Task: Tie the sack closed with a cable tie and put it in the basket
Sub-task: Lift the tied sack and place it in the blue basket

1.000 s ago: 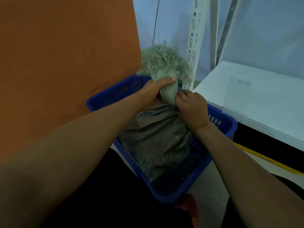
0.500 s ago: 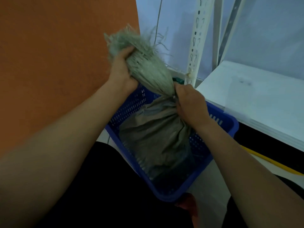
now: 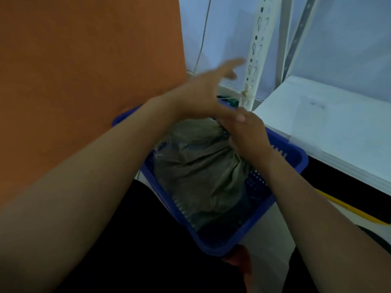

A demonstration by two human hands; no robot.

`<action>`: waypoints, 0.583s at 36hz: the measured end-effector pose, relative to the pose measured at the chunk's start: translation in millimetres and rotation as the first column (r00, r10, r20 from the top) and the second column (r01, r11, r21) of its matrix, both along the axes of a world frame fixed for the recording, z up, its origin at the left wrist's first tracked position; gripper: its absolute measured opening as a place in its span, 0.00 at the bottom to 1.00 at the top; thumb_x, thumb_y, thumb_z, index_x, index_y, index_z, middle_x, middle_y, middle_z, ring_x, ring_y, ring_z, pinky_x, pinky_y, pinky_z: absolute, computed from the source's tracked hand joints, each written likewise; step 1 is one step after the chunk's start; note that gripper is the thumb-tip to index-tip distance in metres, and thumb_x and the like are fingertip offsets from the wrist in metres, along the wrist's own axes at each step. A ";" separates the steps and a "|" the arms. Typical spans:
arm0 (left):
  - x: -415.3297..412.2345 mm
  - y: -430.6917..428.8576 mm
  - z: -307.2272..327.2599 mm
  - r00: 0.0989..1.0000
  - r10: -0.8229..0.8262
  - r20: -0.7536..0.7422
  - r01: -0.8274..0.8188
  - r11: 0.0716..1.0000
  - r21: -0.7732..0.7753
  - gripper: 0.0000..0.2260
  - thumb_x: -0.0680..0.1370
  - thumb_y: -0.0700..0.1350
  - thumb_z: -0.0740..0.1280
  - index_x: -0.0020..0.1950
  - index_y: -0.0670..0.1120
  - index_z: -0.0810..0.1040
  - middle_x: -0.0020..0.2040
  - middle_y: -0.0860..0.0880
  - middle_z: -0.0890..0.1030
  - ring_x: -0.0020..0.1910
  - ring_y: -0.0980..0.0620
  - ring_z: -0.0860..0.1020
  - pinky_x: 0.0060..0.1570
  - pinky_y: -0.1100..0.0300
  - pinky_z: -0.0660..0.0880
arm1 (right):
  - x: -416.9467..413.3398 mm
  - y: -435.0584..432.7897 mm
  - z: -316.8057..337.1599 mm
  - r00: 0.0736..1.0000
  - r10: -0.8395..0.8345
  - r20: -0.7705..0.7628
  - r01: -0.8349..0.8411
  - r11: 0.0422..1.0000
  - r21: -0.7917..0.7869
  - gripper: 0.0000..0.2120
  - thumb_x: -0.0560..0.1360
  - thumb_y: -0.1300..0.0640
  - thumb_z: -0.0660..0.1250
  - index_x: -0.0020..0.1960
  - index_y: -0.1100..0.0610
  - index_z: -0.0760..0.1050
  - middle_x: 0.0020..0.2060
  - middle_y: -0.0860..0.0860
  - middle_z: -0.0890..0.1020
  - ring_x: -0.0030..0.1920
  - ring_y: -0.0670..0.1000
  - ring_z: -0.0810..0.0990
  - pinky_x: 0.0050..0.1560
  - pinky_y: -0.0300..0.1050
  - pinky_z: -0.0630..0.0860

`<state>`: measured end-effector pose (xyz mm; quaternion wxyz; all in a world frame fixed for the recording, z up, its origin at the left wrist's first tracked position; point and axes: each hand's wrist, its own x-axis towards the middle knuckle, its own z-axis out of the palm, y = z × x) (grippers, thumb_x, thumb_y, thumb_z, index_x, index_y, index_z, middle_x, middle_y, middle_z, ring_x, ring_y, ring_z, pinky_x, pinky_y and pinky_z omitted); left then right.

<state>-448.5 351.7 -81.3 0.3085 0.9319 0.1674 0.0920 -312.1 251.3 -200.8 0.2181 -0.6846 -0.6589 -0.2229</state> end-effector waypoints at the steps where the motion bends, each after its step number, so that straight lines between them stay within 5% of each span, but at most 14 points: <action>1: 6.3 -2.7 -6.9 0.982 -0.071 -0.176 0.070 0.997 -0.010 0.56 0.65 0.58 0.82 0.83 0.57 0.49 0.78 0.51 0.66 0.74 0.57 0.66 0.71 0.61 0.64 | -3.3 2.0 2.6 1.000 0.030 -0.003 -0.030 0.999 0.039 0.14 0.66 0.67 0.71 0.52 0.63 0.82 0.41 0.60 0.83 0.41 0.61 0.80 0.37 0.48 0.74; 3: 14.1 4.2 -24.8 0.915 -0.086 -0.394 0.093 0.996 -0.002 0.61 0.65 0.52 0.84 0.83 0.54 0.43 0.80 0.51 0.64 0.76 0.53 0.65 0.70 0.60 0.62 | -5.2 4.1 7.6 0.995 0.084 -0.044 -0.080 0.993 0.085 0.11 0.71 0.63 0.71 0.53 0.63 0.82 0.46 0.59 0.85 0.45 0.59 0.81 0.43 0.49 0.77; 5: 15.1 14.4 -36.3 0.890 -0.029 -0.456 0.060 0.997 0.054 0.57 0.66 0.47 0.82 0.84 0.53 0.47 0.77 0.50 0.69 0.72 0.51 0.69 0.69 0.57 0.64 | -2.9 3.8 10.3 0.992 0.082 -0.091 -0.070 0.990 0.124 0.10 0.73 0.61 0.66 0.51 0.61 0.82 0.46 0.58 0.85 0.45 0.58 0.81 0.44 0.47 0.76; 7: 13.4 30.0 -40.8 0.875 0.076 -0.479 -0.015 0.991 0.129 0.40 0.69 0.44 0.79 0.77 0.52 0.66 0.69 0.49 0.76 0.63 0.50 0.76 0.60 0.57 0.69 | -1.0 2.2 10.8 0.993 0.030 -0.115 -0.016 0.993 0.121 0.07 0.73 0.62 0.67 0.49 0.60 0.82 0.43 0.57 0.85 0.43 0.58 0.80 0.42 0.46 0.74; 8: 11.9 38.1 -42.1 0.863 0.119 -0.492 -0.040 0.985 0.168 0.26 0.70 0.43 0.78 0.66 0.53 0.76 0.63 0.48 0.80 0.57 0.50 0.79 0.55 0.57 0.72 | 0.0 2.1 9.8 0.993 -0.002 -0.117 0.014 0.994 0.104 0.05 0.73 0.63 0.69 0.49 0.60 0.82 0.43 0.57 0.85 0.43 0.58 0.80 0.41 0.44 0.72; 10: 7.2 50.1 -41.0 0.852 0.177 -0.493 -0.072 0.972 0.225 0.10 0.70 0.41 0.76 0.47 0.52 0.80 0.49 0.48 0.84 0.45 0.51 0.81 0.43 0.58 0.74 | 1.3 4.9 5.8 0.992 -0.057 -0.117 0.064 0.997 0.051 0.05 0.74 0.61 0.72 0.50 0.59 0.81 0.44 0.57 0.85 0.44 0.57 0.80 0.41 0.43 0.71; 12: 2.7 58.1 -38.1 0.862 0.220 -0.457 -0.095 0.955 0.280 0.08 0.70 0.40 0.76 0.46 0.48 0.81 0.42 0.48 0.82 0.41 0.51 0.80 0.38 0.57 0.74 | 1.0 8.5 2.1 0.985 -0.108 -0.132 0.108 0.994 -0.006 0.07 0.75 0.59 0.71 0.52 0.58 0.80 0.46 0.57 0.84 0.47 0.58 0.80 0.41 0.45 0.71; 16: -8.1 72.7 -35.9 0.851 0.335 -0.405 -0.180 0.910 0.374 0.05 0.73 0.41 0.73 0.47 0.46 0.81 0.44 0.46 0.82 0.44 0.46 0.81 0.46 0.49 0.80 | 10.7 7.5 -0.6 0.962 -0.216 -0.169 0.206 0.976 -0.076 0.07 0.75 0.59 0.68 0.53 0.57 0.78 0.47 0.56 0.83 0.50 0.59 0.79 0.41 0.46 0.69; 21: -30.2 105.1 -44.1 0.803 0.526 -0.281 -0.364 0.806 0.468 0.03 0.78 0.42 0.68 0.46 0.44 0.78 0.39 0.46 0.77 0.40 0.45 0.76 0.41 0.54 0.72 | 41.8 -11.4 -5.3 0.935 -0.267 -0.234 0.213 0.950 -0.230 0.07 0.74 0.61 0.66 0.51 0.56 0.77 0.47 0.57 0.82 0.52 0.61 0.77 0.40 0.47 0.65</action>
